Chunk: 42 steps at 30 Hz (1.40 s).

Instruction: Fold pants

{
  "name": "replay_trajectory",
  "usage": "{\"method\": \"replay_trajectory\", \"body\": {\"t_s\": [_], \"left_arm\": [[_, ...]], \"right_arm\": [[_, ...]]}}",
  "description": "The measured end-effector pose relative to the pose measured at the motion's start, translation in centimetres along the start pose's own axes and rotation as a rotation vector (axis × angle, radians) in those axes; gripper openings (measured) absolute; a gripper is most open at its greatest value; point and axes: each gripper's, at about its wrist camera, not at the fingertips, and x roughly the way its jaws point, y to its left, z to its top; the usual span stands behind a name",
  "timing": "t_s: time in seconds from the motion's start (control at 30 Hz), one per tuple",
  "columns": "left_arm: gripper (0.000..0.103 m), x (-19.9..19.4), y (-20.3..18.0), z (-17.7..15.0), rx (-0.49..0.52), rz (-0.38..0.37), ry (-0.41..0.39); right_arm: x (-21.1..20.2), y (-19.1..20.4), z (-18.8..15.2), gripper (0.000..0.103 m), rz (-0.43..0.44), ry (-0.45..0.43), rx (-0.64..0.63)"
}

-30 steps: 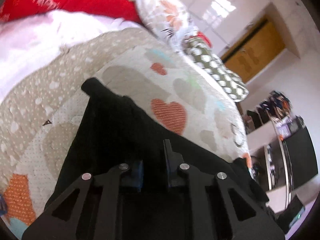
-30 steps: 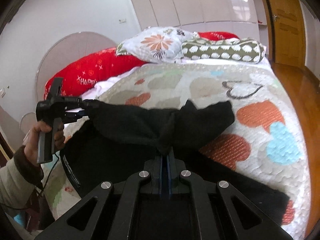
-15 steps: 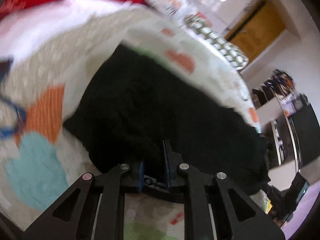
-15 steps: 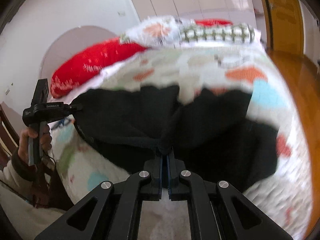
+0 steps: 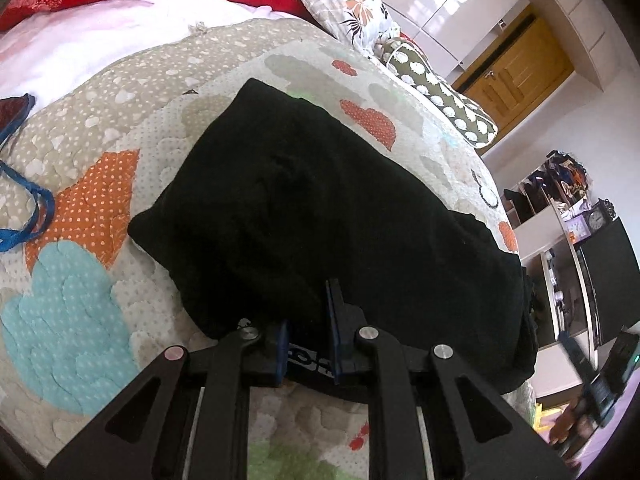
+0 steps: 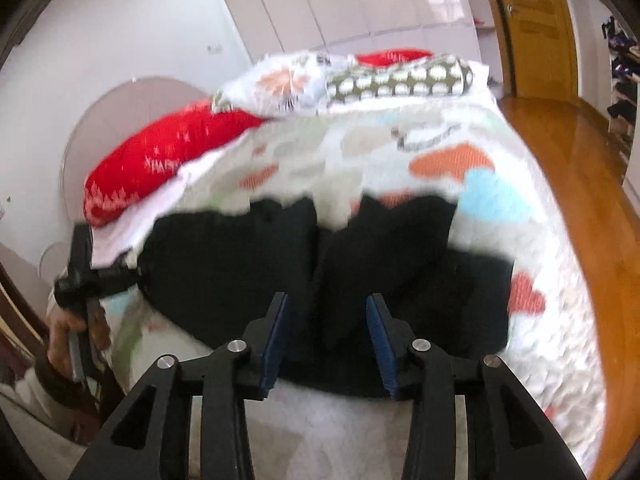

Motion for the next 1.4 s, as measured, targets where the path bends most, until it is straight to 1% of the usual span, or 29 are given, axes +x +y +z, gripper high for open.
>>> {"method": "replay_trajectory", "body": {"t_s": [0.07,0.17,0.27,0.3,0.37,0.43,0.47,0.5,0.53,0.57,0.6,0.63,0.73,0.77,0.83,0.87,0.93,1.0,1.03,1.07,1.1,1.13,1.17,1.2,1.23,1.27,1.3,1.37,1.4], "left_arm": [[0.014,-0.2,0.0,-0.2,0.001,-0.001,-0.001],[0.014,-0.2,0.0,-0.3,-0.004,-0.002,-0.001],[0.014,-0.2,0.0,-0.3,-0.009,-0.001,0.0],[0.014,-0.2,0.0,-0.3,-0.009,-0.001,0.0],[0.014,-0.3,0.0,-0.4,-0.01,-0.002,0.0],[0.014,-0.4,0.0,-0.5,-0.015,-0.007,-0.001],[0.014,-0.4,0.0,-0.6,-0.013,-0.007,-0.003],[0.014,-0.5,0.0,-0.8,-0.01,-0.005,-0.006],[0.014,-0.6,0.0,-0.9,-0.007,-0.004,-0.007],[0.014,-0.7,0.0,-1.0,-0.007,-0.006,-0.008],[0.014,-0.8,0.0,-1.0,-0.008,-0.01,-0.008],[0.014,-1.0,0.1,-1.1,-0.011,-0.015,-0.009],[0.014,-1.1,0.4,-1.3,-0.021,-0.023,-0.008],[0.014,-0.9,0.3,-1.3,-0.018,-0.019,-0.01],[0.014,-0.7,0.2,-1.3,-0.01,-0.006,-0.011],[0.014,-0.7,0.1,-1.3,-0.01,-0.005,-0.012],[0.016,-1.0,0.1,-1.3,-0.004,0.002,-0.011],[0.018,-1.5,0.0,-1.3,0.003,0.011,-0.009],[0.022,-1.8,-0.1,-1.3,0.016,0.024,-0.011],[0.03,-2.1,-0.3,-1.3,0.031,0.047,-0.019],[0.032,-2.6,-0.4,-1.4,0.047,0.069,-0.033],[0.035,-3.1,-0.6,-1.4,0.061,0.073,-0.045],[0.043,-3.6,-0.8,-1.4,0.071,0.081,-0.054],[0.048,-4.2,-1.0,-1.4,0.084,0.092,-0.071],[0.057,-5.1,-1.3,-1.4,0.104,0.102,-0.101],[0.063,-5.7,-1.6,-1.3,0.117,0.108,-0.125],[0.065,-6.4,-2.0,-1.3,0.131,0.111,-0.15],[0.074,-7.1,-2.9,-0.9,0.158,0.101,-0.179],[0.076,-7.2,-3.3,-0.8,0.167,0.093,-0.185]], "right_arm": [[0.4,0.6,1.7,0.056,0.021,-0.026,-0.007],[3.7,2.3,4.3,0.058,0.061,0.003,-0.049],[9.0,4.6,6.6,0.058,0.089,0.087,-0.114],[11.2,5.7,7.5,0.058,0.083,0.119,-0.154],[14.7,7.1,8.4,0.058,0.062,0.179,-0.207],[18.4,8.0,9.1,0.058,0.064,0.248,-0.228],[19.4,8.2,9.0,0.057,0.063,0.269,-0.234],[20.8,8.4,8.8,0.047,0.062,0.302,-0.243],[21.9,8.5,8.5,0.031,0.058,0.327,-0.255],[22.5,8.6,8.2,0.004,0.043,0.336,-0.27],[22.7,8.6,8.0,0.003,0.019,0.33,-0.285],[22.4,8.4,8.1,0.003,0.025,0.312,-0.278],[21.0,6.7,9.3,0.003,0.063,0.204,-0.156],[21.4,6.2,9.3,0.003,0.058,0.199,-0.128],[23.4,6.0,8.5,0.003,0.018,0.243,-0.127],[24.5,6.1,7.9,0.003,-0.008,0.262,-0.142],[25.2,5.9,7.5,0.004,-0.019,0.242,-0.121],[24.6,5.2,8.0,0.011,-0.01,0.228,-0.065],[24.0,4.9,8.2,0.014,-0.011,0.223,-0.054],[23.5,4.8,8.4,0.018,-0.017,0.218,-0.058],[22.4,4.6,8.5,0.02,-0.026,0.21,-0.067],[21.3,4.5,8.6,0.02,-0.032,0.203,-0.07],[20.2,4.3,8.7,0.024,-0.028,0.194,-0.066],[18.6,4.0,8.7,0.031,-0.017,0.179,-0.058],[16.9,3.6,8.6,0.035,-0.014,0.158,-0.056],[15.8,3.4,8.6,0.042,-0.019,0.142,-0.059],[14.0,2.9,8.4,0.048,-0.038,0.119,-0.066],[11.0,1.4,7.7,0.053,-0.087,0.086,-0.061],[9.5,0.3,7.2,0.055,-0.127,0.072,-0.043]]}}
